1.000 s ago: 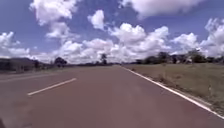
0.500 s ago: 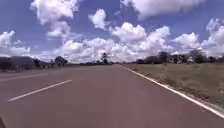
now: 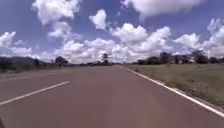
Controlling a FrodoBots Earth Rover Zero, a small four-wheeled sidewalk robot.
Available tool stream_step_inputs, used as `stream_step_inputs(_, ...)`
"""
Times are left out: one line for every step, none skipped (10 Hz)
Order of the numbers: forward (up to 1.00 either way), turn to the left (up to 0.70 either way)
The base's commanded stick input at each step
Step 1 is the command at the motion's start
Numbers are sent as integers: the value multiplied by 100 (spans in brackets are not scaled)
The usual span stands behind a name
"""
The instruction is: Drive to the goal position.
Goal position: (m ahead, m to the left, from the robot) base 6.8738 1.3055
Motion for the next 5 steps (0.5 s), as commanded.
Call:
stream_step_inputs(100,-40)
stream_step_inputs(100,-40)
stream_step_inputs(100,-40)
stream_step_inputs(100,-32)
stream_step_inputs(100,0)
